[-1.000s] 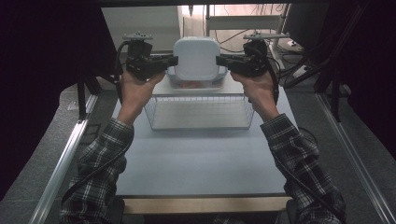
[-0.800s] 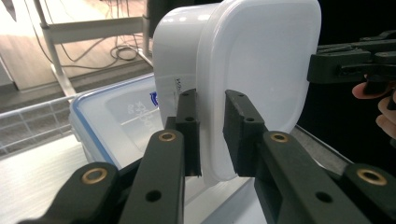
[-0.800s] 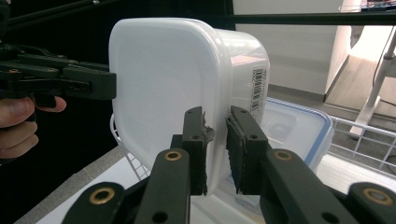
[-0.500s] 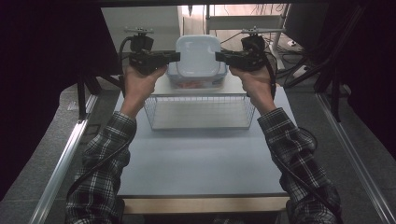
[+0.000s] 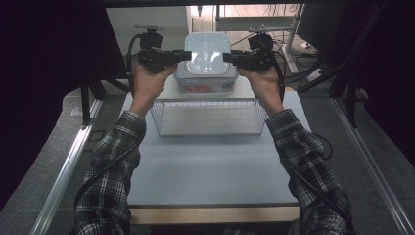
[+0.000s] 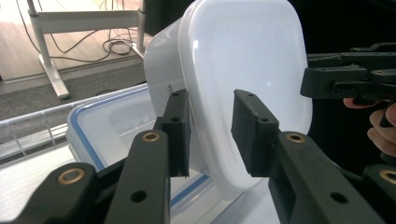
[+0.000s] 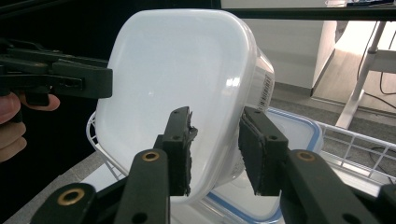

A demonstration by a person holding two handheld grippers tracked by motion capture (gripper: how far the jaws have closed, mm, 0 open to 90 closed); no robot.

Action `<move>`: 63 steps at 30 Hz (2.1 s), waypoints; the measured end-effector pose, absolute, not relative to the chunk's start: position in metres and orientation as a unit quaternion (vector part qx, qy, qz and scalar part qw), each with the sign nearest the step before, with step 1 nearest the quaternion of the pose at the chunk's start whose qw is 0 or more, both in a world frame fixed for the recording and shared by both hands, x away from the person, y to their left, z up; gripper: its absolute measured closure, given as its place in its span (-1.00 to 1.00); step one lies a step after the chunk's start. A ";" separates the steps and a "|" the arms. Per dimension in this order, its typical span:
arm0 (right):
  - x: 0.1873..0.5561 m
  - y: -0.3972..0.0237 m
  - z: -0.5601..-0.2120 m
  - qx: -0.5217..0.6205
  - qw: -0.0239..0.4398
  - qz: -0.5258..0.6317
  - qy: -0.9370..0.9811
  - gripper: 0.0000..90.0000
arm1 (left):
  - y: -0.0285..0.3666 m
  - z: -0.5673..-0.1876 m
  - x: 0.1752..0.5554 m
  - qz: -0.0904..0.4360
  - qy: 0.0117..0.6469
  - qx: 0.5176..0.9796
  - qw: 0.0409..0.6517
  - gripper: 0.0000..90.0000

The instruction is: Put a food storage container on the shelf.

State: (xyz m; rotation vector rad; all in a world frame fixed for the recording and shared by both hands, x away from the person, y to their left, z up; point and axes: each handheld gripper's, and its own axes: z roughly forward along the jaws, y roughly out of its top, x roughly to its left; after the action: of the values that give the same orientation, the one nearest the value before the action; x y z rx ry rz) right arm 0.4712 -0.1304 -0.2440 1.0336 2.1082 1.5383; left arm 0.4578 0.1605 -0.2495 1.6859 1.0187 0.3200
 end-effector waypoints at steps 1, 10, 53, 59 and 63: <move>0.473 -0.130 -0.244 0.364 0.165 0.541 0.740 0.41 | 0.160 -0.249 0.459 0.134 0.428 0.710 0.542 0.48; 0.482 -0.128 -0.247 0.385 0.157 0.544 0.729 0.22 | 0.158 -0.255 0.467 0.152 0.434 0.707 0.538 0.28; 0.474 -0.127 -0.247 0.328 0.176 0.538 0.756 -0.57 | 0.164 -0.258 0.440 0.162 0.379 0.738 0.534 -0.72; 0.464 -0.130 -0.258 0.312 0.179 0.536 0.764 -0.70 | 0.165 -0.270 0.430 0.155 0.372 0.746 0.530 -0.82; 0.458 -0.130 -0.264 0.302 0.180 0.534 0.769 -0.74 | 0.165 -0.278 0.424 0.152 0.365 0.752 0.528 -0.84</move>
State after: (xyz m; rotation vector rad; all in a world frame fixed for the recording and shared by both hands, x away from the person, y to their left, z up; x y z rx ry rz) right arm 0.4580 -0.1299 -0.2642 0.8539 2.1716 1.5095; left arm 0.4239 0.1646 -0.2778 1.7960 0.8732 0.3642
